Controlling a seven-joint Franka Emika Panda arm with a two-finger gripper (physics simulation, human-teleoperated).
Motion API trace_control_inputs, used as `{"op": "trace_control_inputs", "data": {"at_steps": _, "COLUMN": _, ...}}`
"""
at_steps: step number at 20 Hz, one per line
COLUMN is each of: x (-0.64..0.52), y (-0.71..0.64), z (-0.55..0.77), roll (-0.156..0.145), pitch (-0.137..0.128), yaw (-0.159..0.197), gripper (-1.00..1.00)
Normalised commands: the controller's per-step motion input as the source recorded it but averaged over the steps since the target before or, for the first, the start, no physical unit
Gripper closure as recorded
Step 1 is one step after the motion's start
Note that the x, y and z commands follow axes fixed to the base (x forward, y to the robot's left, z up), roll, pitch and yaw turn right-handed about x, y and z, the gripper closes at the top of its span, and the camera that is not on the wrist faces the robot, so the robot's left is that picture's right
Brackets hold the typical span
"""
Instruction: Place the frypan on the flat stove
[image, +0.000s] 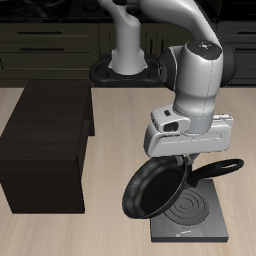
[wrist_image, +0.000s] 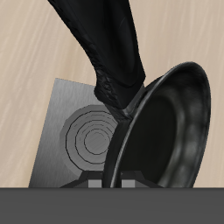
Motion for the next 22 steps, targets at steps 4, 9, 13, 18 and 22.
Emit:
{"op": "trace_control_inputs", "data": {"at_steps": 4, "x": 0.02, "y": -0.05, "z": -0.1, "roll": -0.019, "pitch": 0.003, "yaw": 0.021, "gripper": 1.0}}
{"op": "trace_control_inputs", "data": {"at_steps": 9, "x": 0.01, "y": -0.09, "z": -0.03, "roll": -0.027, "pitch": -0.003, "yaw": 0.015, "gripper": -1.0}}
{"op": "trace_control_inputs", "data": {"at_steps": 13, "x": -0.01, "y": 0.03, "z": -0.08, "roll": -0.005, "pitch": 0.01, "yaw": -0.012, "gripper": -1.0}}
{"op": "trace_control_inputs", "data": {"at_steps": 18, "x": -0.02, "y": 0.04, "z": -0.02, "roll": 0.011, "pitch": -0.003, "yaw": 0.005, "gripper": -1.0}}
{"op": "trace_control_inputs", "data": {"at_steps": 22, "x": -0.19, "y": 0.14, "z": 0.06, "roll": 0.049, "pitch": -0.016, "yaw": -0.014, "gripper": -1.0}}
